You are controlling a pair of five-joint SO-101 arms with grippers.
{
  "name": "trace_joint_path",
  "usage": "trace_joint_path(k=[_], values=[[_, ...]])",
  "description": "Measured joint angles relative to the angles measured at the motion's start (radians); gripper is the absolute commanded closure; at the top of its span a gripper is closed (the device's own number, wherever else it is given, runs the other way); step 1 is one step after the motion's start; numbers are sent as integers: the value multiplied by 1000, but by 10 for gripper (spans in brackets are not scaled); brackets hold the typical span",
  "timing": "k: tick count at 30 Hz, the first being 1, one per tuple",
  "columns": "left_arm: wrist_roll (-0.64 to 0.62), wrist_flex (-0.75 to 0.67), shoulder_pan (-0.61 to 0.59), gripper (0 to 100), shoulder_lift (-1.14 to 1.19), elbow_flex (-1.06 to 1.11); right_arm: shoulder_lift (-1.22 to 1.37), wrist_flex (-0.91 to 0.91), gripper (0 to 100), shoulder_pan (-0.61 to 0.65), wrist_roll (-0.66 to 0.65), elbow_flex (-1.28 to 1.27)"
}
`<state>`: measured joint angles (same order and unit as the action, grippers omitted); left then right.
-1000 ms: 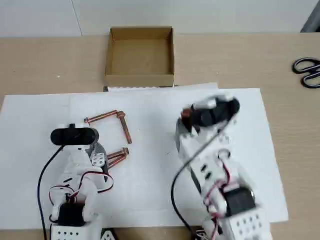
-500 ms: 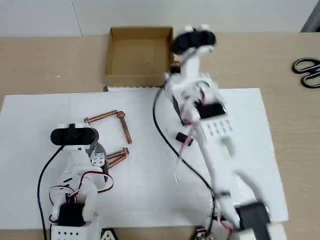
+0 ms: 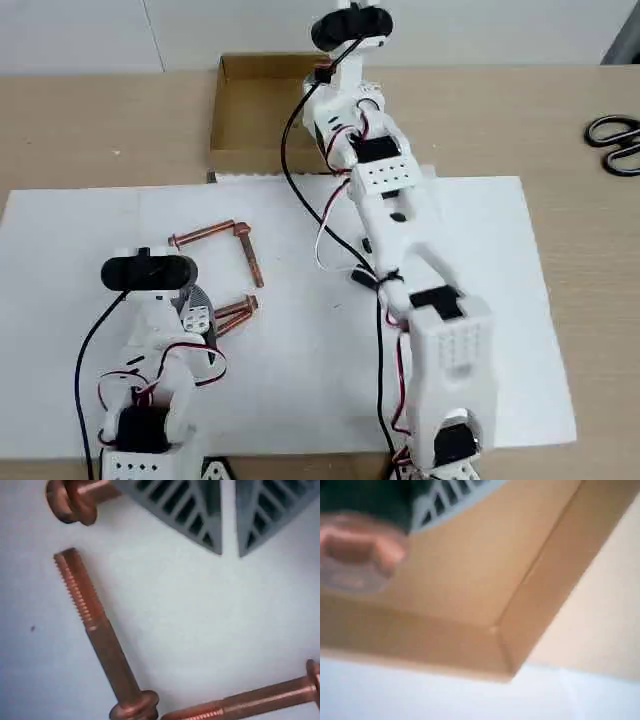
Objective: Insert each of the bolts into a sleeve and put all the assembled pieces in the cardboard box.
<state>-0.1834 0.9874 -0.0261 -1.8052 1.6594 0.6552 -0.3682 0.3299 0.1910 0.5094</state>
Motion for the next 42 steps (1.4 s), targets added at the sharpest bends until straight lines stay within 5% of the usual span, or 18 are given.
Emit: trace_joint_path(k=[6, 14, 37, 42], values=[[0, 31, 0, 994, 0, 0, 215, 0, 983, 3, 0, 210], [0, 31, 0, 994, 0, 0, 262, -60, 745, 5, -44, 261], [-9, 31, 0, 994, 0, 0, 215, -977, 831, 6, 37, 664], [-9, 31, 0, 994, 0, 0, 215, -1162, 832, 14, -68, 664]])
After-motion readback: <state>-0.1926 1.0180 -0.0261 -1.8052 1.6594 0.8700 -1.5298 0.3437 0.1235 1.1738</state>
